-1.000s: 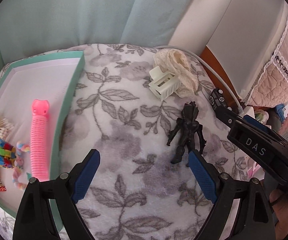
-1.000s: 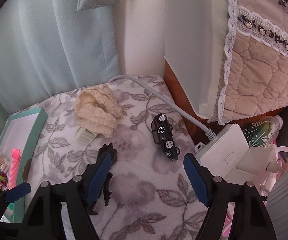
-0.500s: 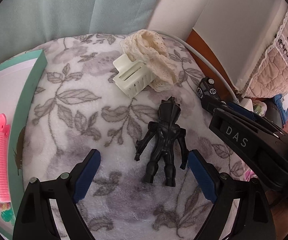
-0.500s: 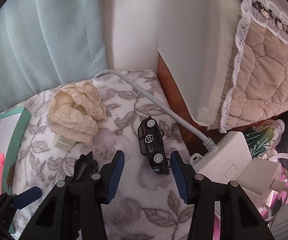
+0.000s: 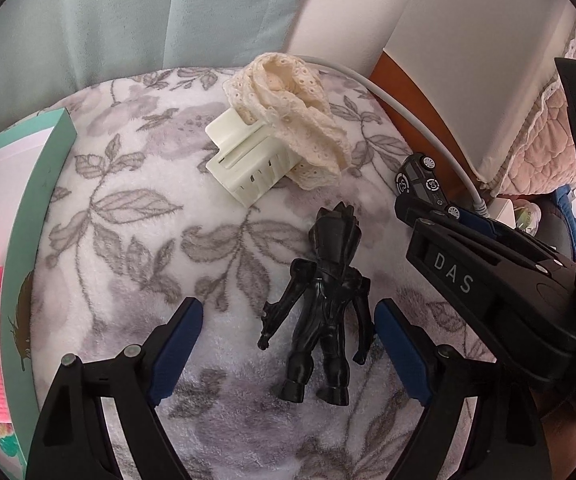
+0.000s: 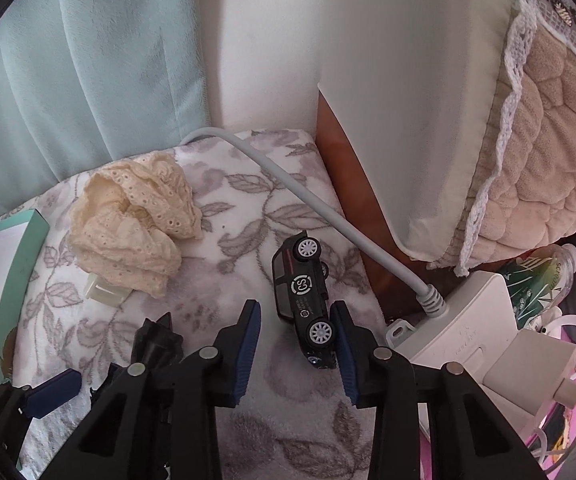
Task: Organize objects
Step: 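Grasp the black action figure with the left tool while the right tool grasps the black toy car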
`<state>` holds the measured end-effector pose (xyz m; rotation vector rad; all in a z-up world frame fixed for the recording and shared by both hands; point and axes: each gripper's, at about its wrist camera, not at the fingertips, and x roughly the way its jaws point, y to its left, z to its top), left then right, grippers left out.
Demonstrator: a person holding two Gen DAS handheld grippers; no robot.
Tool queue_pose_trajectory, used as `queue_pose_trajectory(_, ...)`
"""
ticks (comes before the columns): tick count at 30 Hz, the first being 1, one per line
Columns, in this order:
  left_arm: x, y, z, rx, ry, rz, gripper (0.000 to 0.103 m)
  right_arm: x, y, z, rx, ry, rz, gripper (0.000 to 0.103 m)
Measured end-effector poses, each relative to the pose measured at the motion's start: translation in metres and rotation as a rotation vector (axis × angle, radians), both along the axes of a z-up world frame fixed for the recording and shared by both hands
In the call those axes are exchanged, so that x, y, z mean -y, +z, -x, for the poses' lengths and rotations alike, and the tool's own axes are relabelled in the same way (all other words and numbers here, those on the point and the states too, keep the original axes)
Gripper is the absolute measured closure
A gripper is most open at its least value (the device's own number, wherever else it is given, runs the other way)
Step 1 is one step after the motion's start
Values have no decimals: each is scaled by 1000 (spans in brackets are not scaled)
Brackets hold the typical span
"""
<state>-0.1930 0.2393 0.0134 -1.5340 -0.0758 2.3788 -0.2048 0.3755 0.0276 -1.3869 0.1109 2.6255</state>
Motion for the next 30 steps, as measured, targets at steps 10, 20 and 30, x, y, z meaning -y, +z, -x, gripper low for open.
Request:
queue_pose_trajectory(10, 0, 0, 5, -22, -3, 7, 19, -5, -1, 2, 3, -19, 5, 73)
queue_pose_trajectory(20, 16, 5, 4, -23, 27, 2, 47, -5, 3, -7, -10, -13, 21, 74)
queue_pose_trajectory(30, 36, 11, -13, -3, 43, -29, 48, 13, 19, -30, -36, 9, 47, 74)
